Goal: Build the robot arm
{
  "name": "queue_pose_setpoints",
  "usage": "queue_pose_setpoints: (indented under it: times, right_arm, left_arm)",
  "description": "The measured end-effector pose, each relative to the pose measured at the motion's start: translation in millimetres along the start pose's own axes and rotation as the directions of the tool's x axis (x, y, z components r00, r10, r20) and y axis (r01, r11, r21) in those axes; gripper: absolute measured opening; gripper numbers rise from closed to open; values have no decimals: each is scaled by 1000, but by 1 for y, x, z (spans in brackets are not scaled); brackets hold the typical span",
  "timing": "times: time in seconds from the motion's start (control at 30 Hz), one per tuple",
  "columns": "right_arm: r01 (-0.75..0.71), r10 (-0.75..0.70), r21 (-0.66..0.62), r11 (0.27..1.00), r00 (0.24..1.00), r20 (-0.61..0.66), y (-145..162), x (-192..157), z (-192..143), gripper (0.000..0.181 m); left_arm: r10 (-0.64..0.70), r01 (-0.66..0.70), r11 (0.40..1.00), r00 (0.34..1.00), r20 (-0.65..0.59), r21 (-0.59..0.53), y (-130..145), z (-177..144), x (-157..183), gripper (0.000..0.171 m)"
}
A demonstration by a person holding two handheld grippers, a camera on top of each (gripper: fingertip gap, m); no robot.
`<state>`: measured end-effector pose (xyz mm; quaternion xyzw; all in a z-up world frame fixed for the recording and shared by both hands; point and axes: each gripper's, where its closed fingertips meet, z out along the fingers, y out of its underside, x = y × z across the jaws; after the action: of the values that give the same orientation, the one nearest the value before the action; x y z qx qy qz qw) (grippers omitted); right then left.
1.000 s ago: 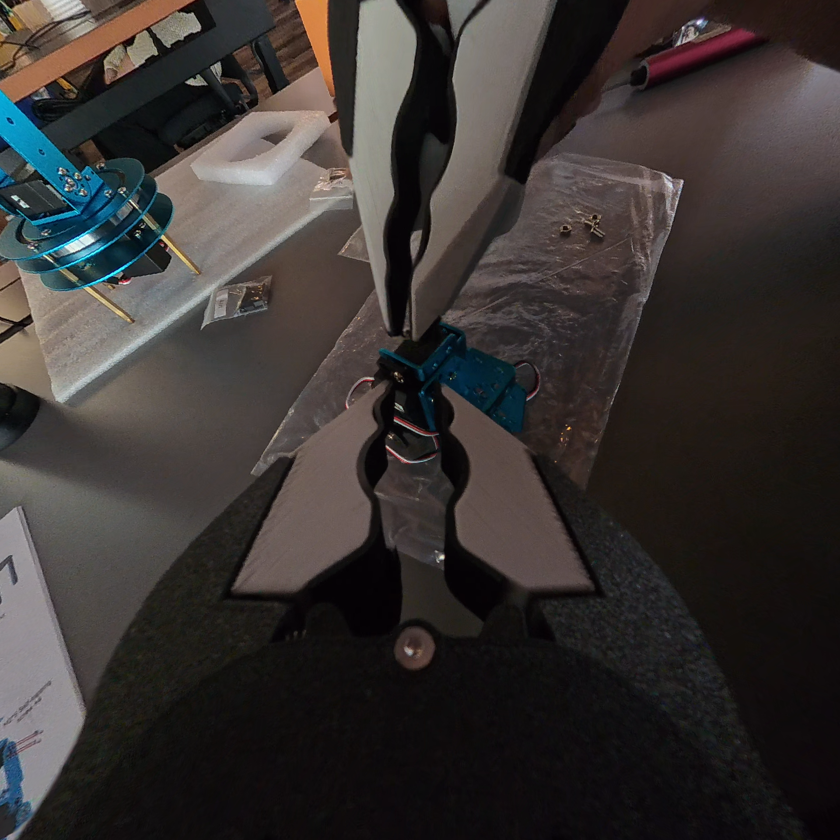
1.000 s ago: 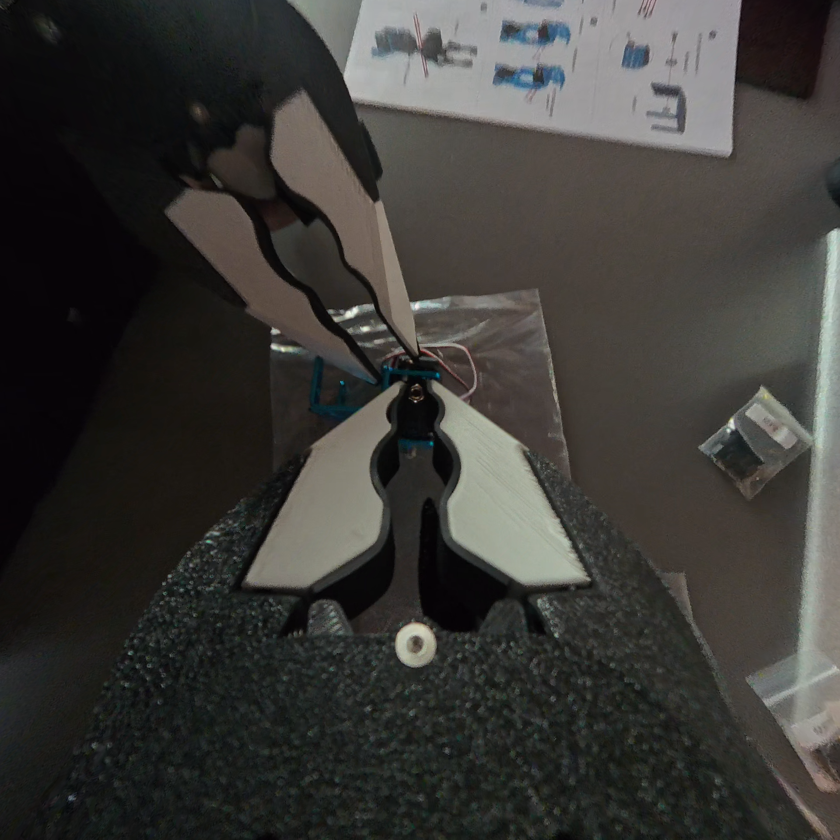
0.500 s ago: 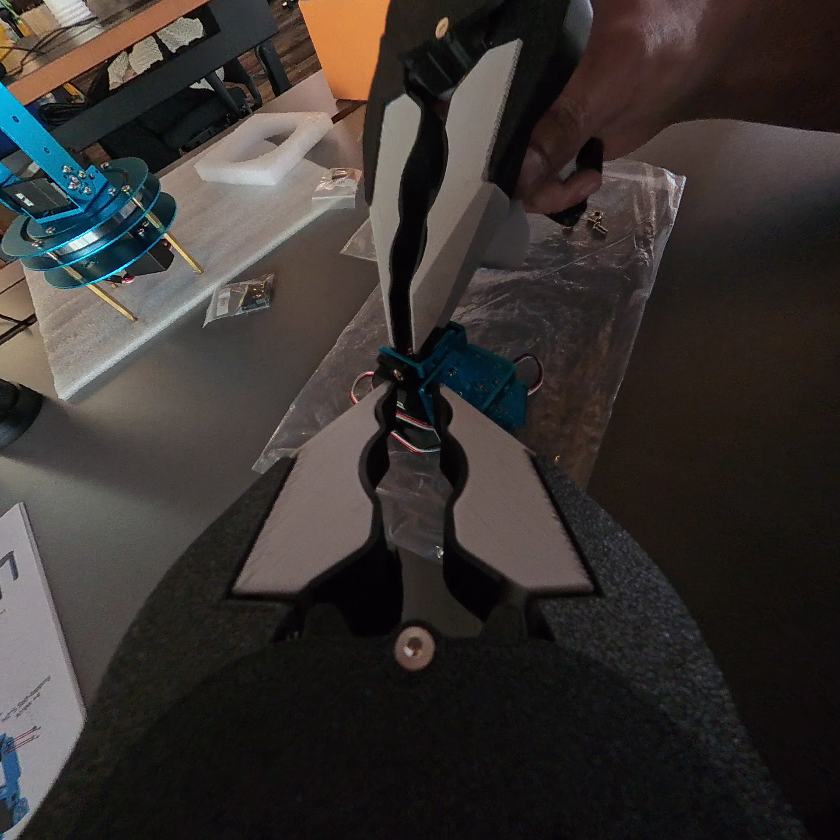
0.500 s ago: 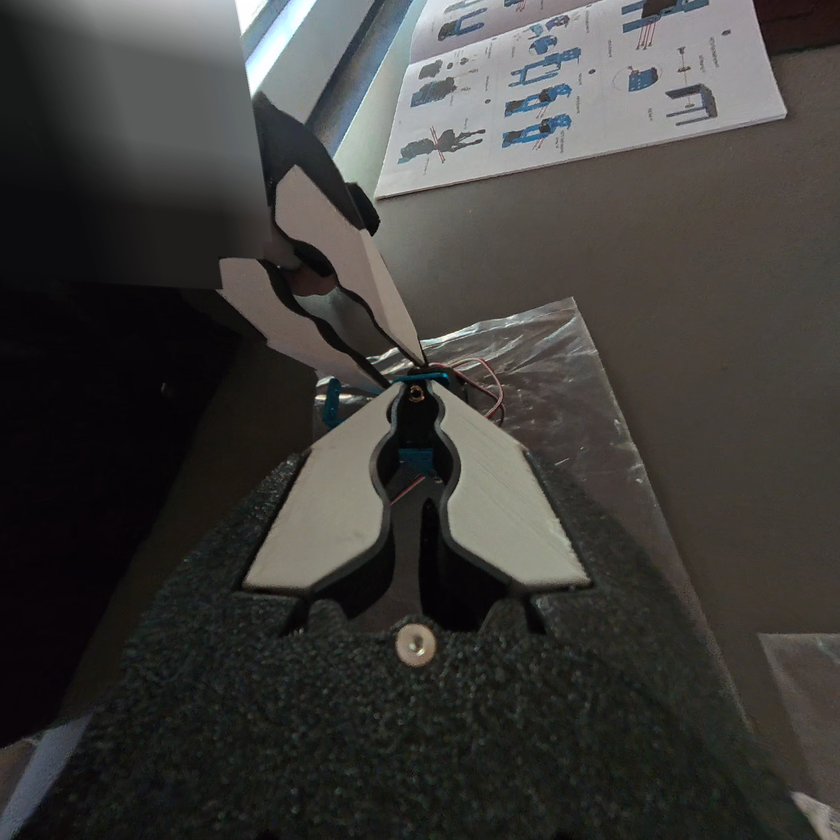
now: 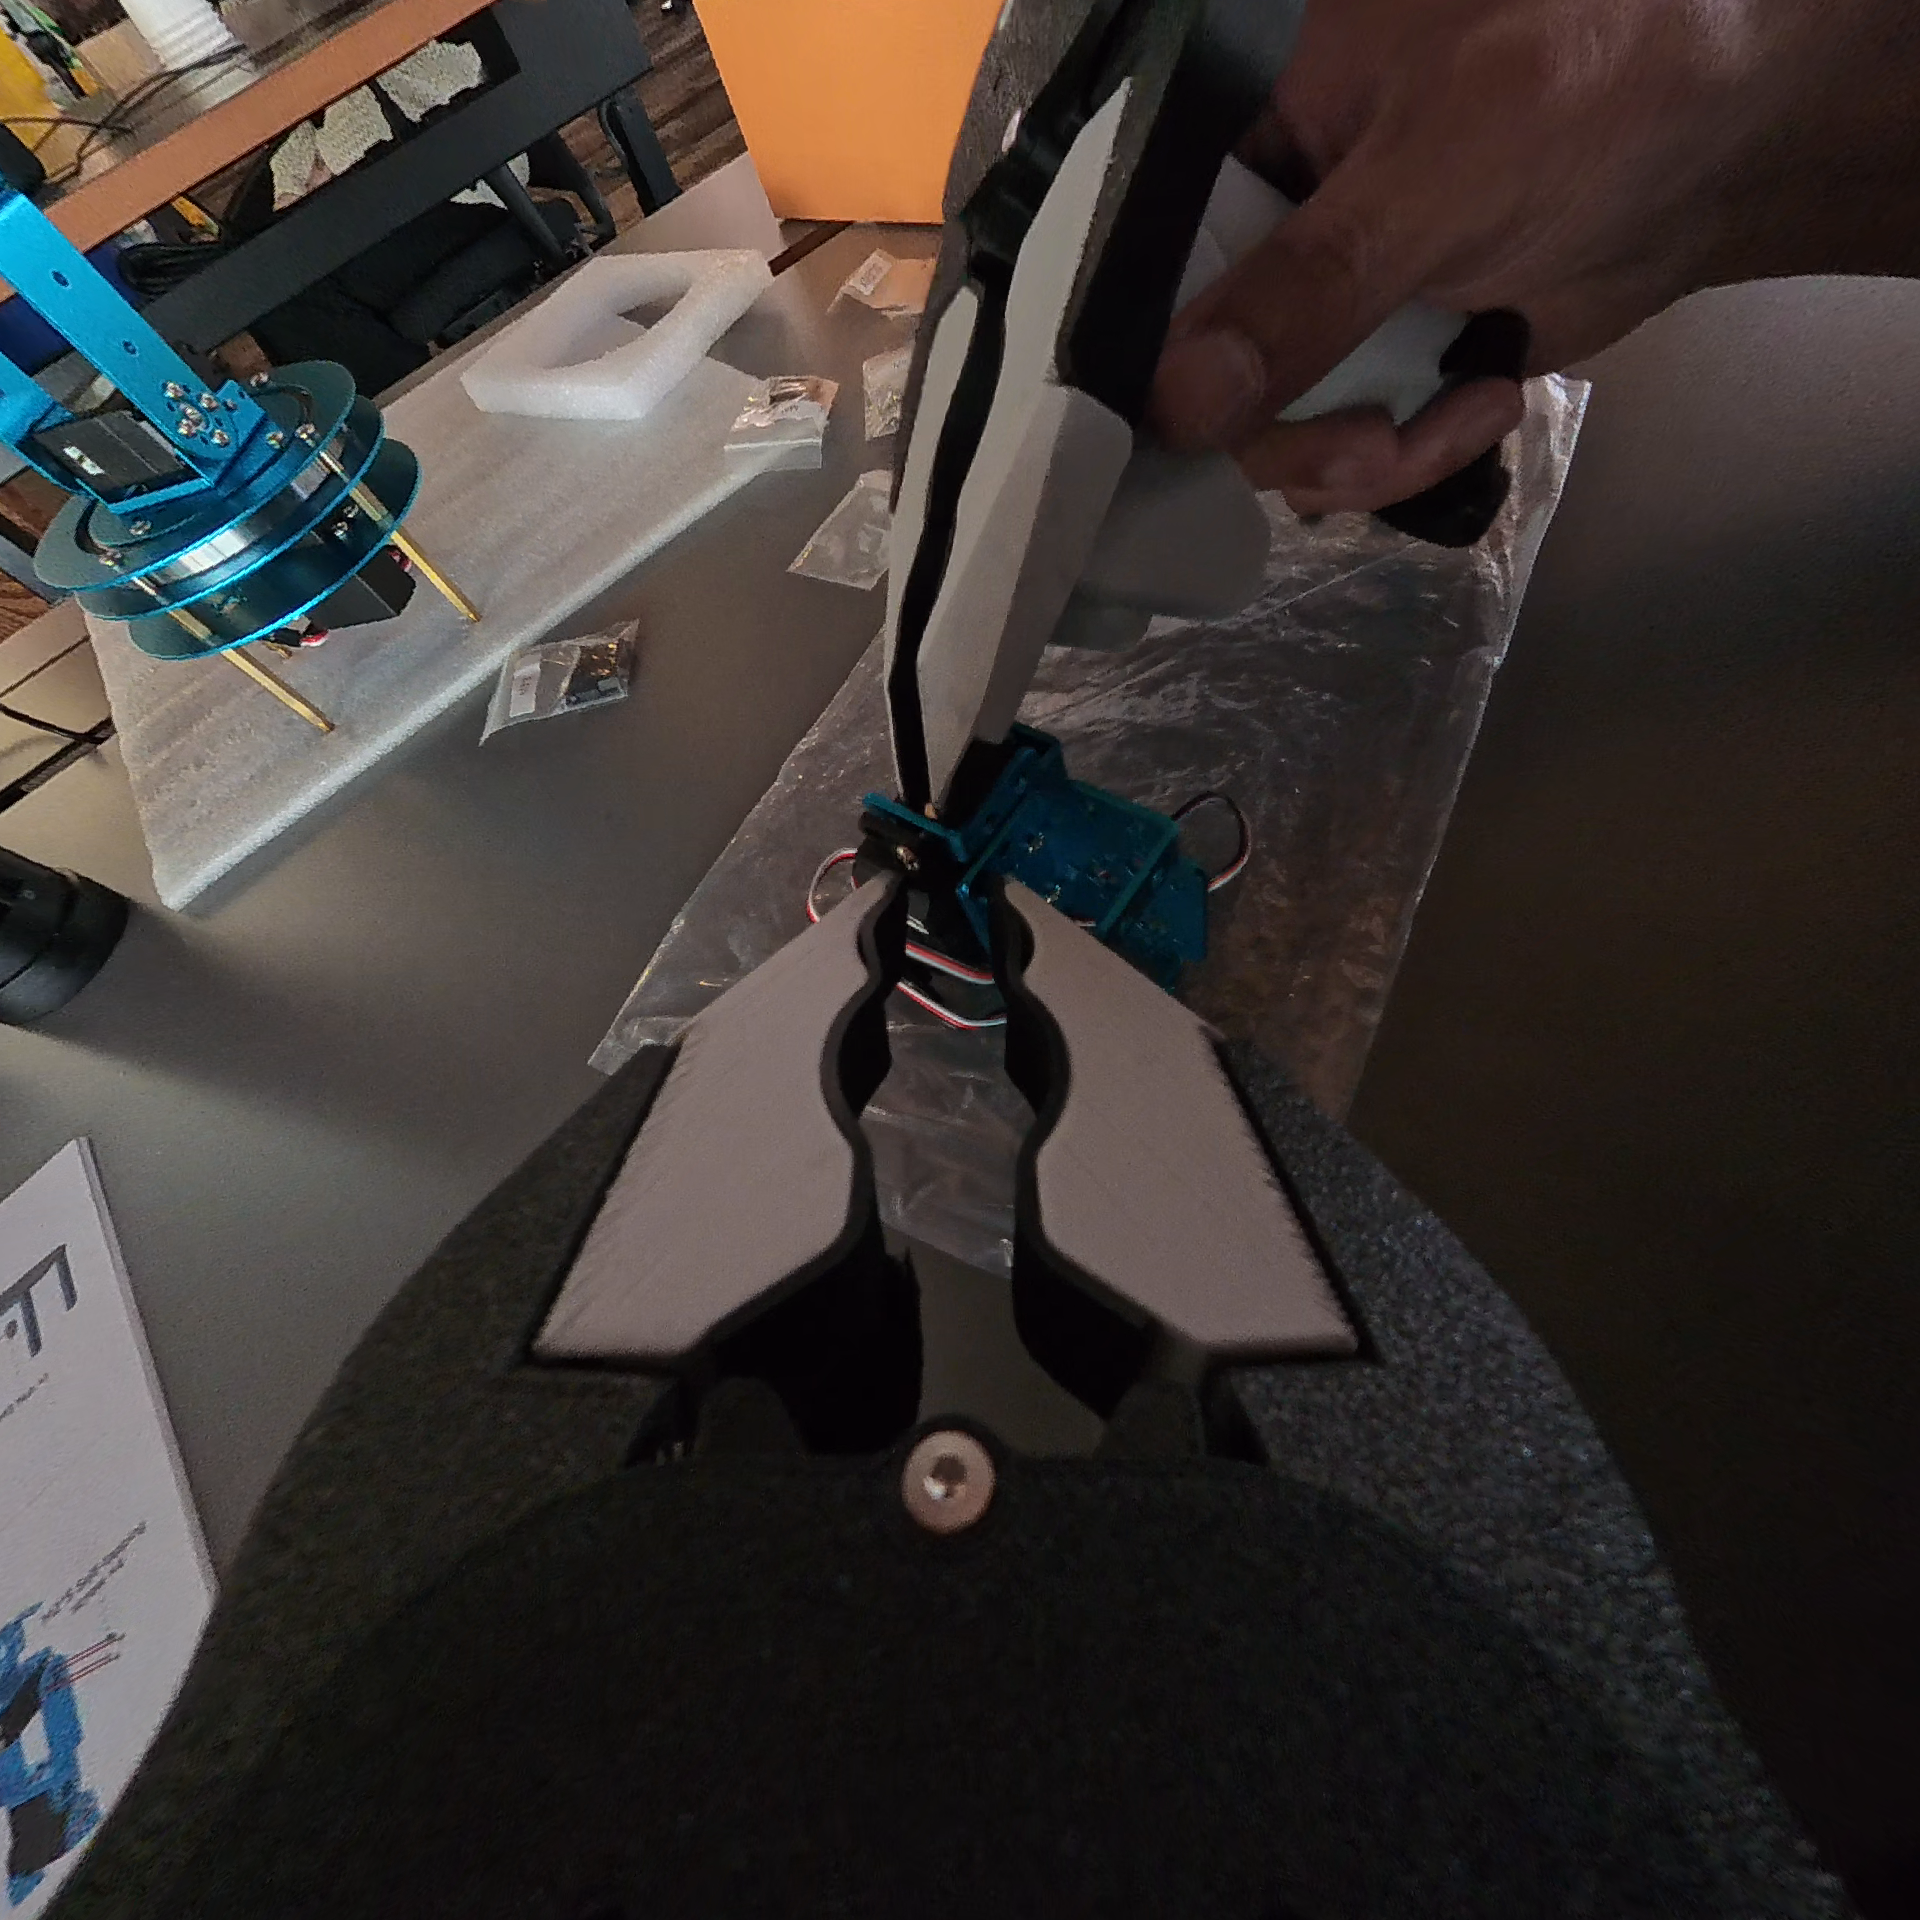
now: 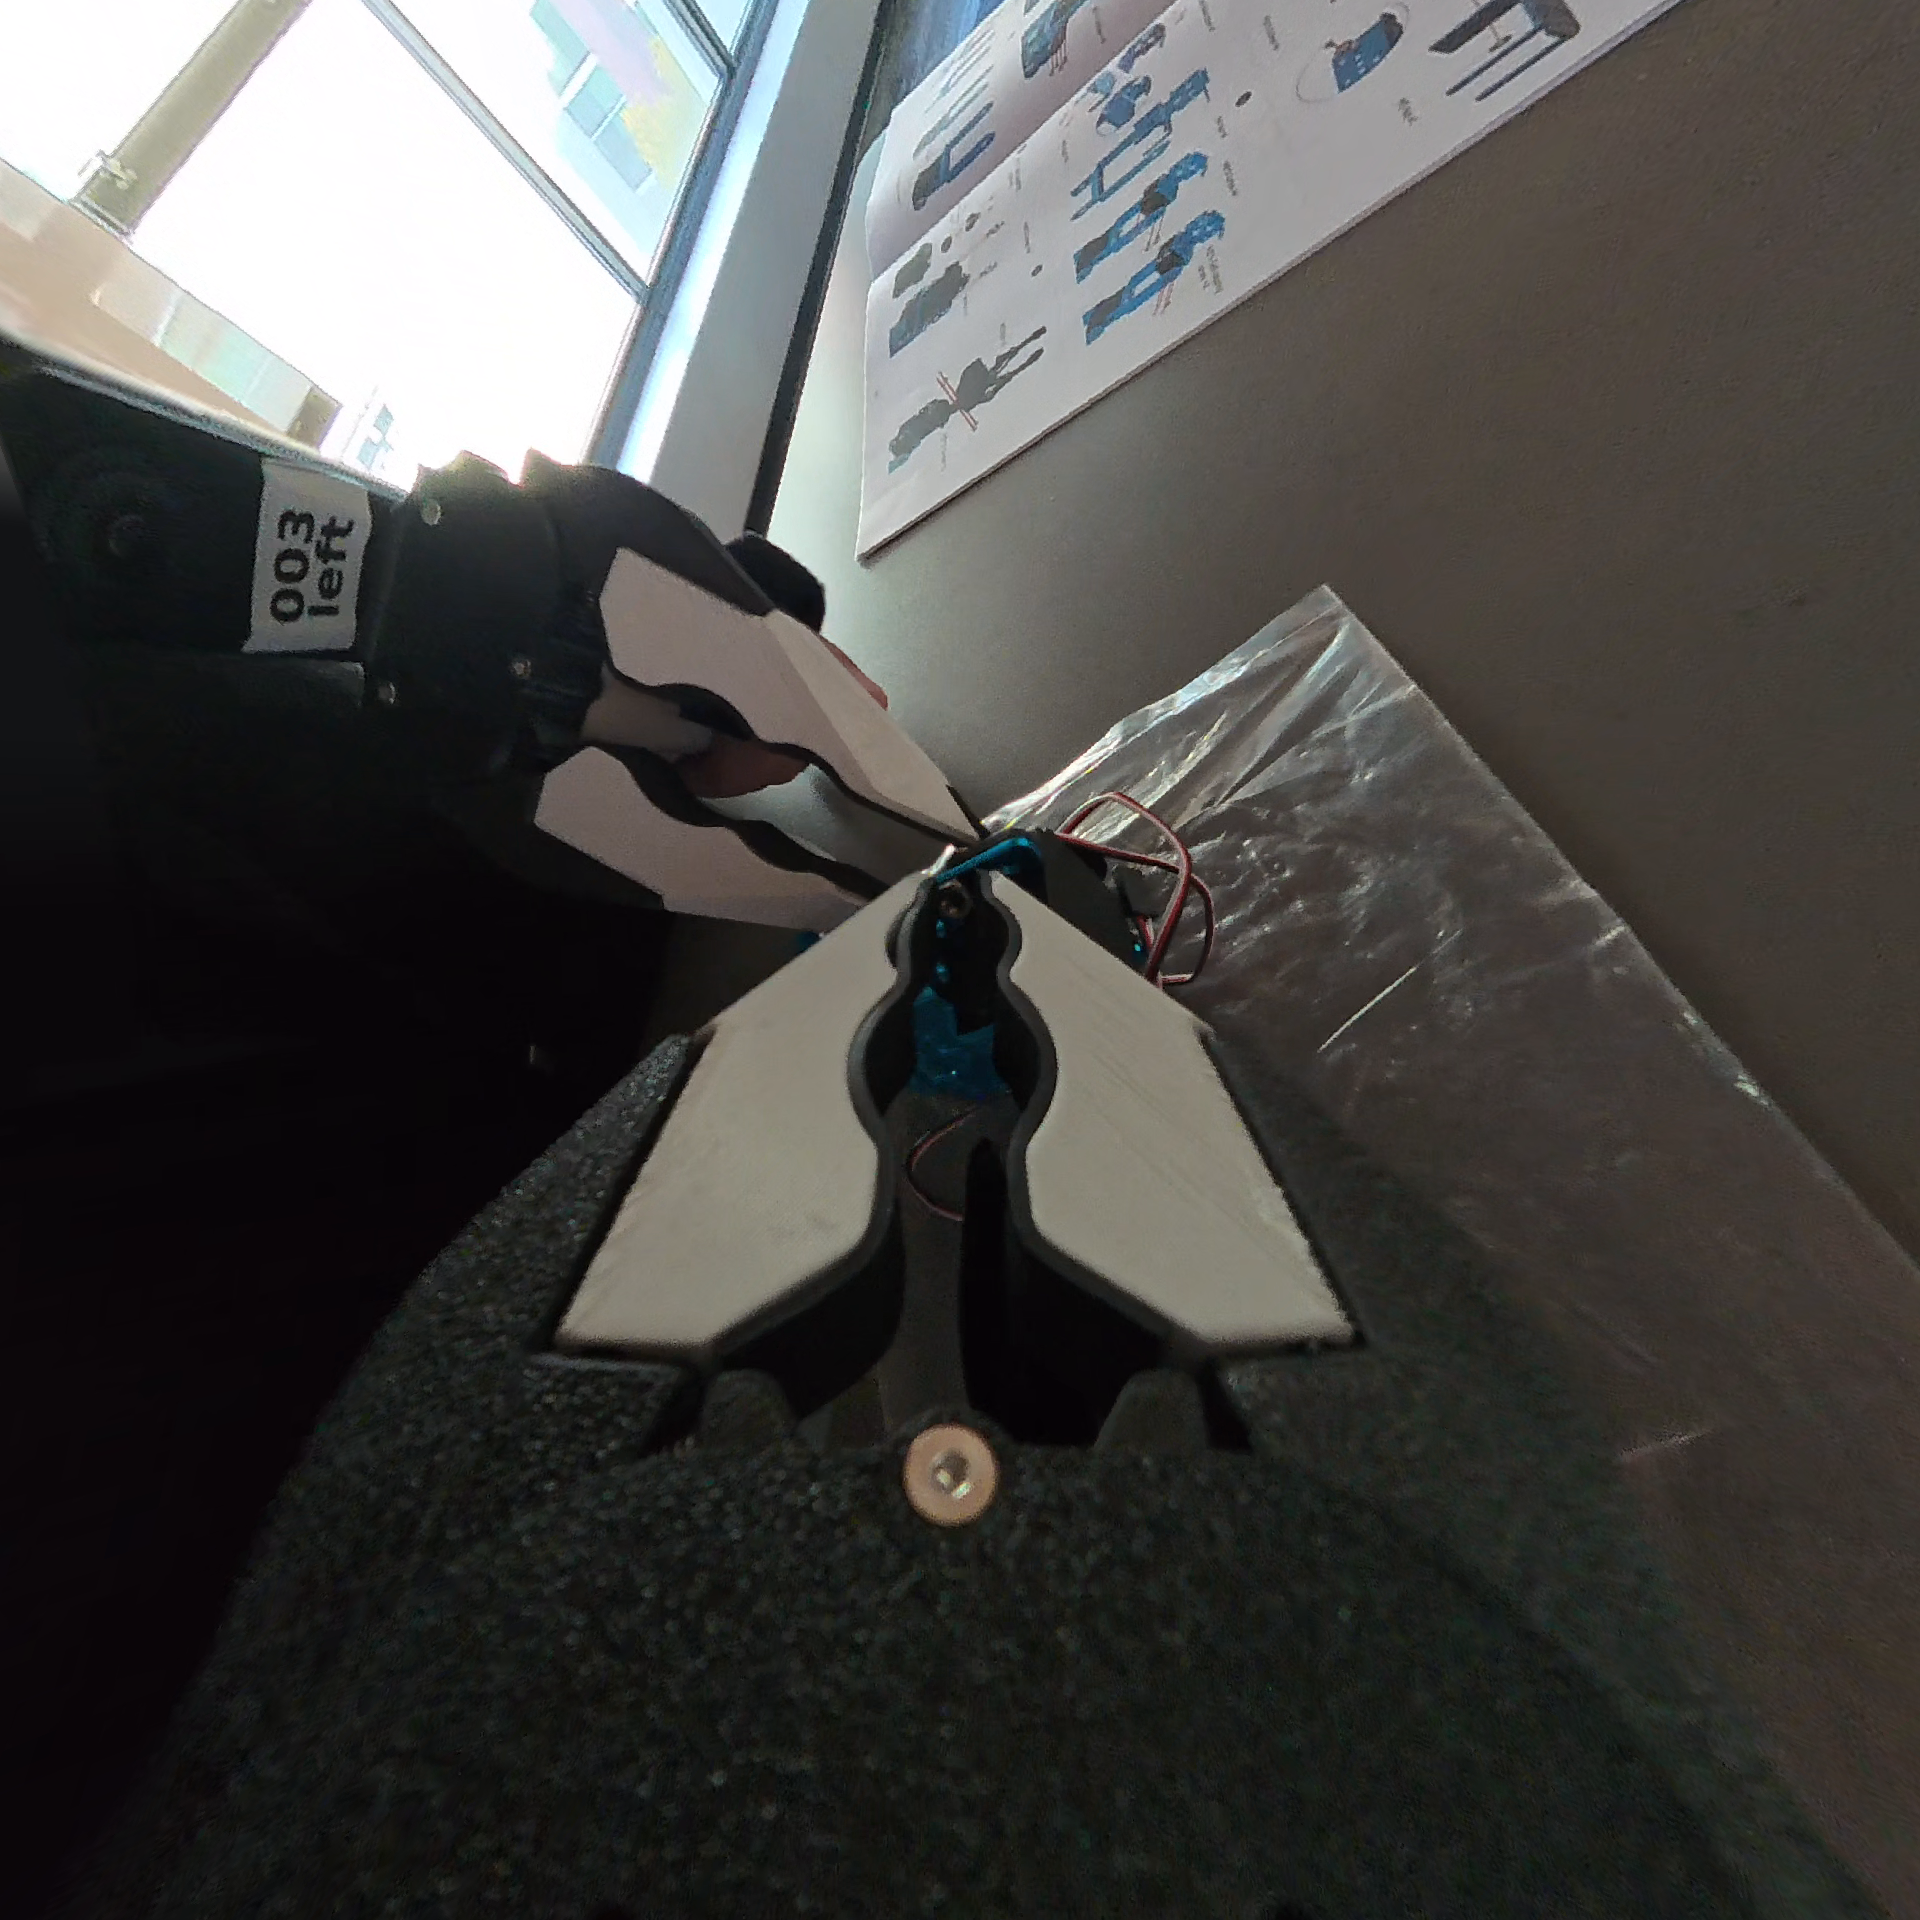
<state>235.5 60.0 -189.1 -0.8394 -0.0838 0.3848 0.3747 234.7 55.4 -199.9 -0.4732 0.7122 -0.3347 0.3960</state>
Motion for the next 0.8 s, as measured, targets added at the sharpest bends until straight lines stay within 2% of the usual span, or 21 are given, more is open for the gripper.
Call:
queue_pose_setpoints:
  times: [0.13,0.37,0.67,0.8]
  right_arm:
    - [-26,25,11,1000,1000,3,-1,1,2,6]
    - [40,-40,-12,999,998,-41,-1,2,2,7]
    - [54,-54,15,998,999,-4,-9,-4,-7,10]
    - [132,-133,-26,991,988,-82,-13,7,-16,15]
  left_arm:
    - [-5,5,1000,1000,6,-1,1,-1,-1,14]
    - [-2,2,1000,1000,16,5,1,-1,-1,14]
    - [-15,15,1000,1000,4,7,2,0,-1,14]
    - [-13,13,1000,1000,1,7,2,0,-1,17]
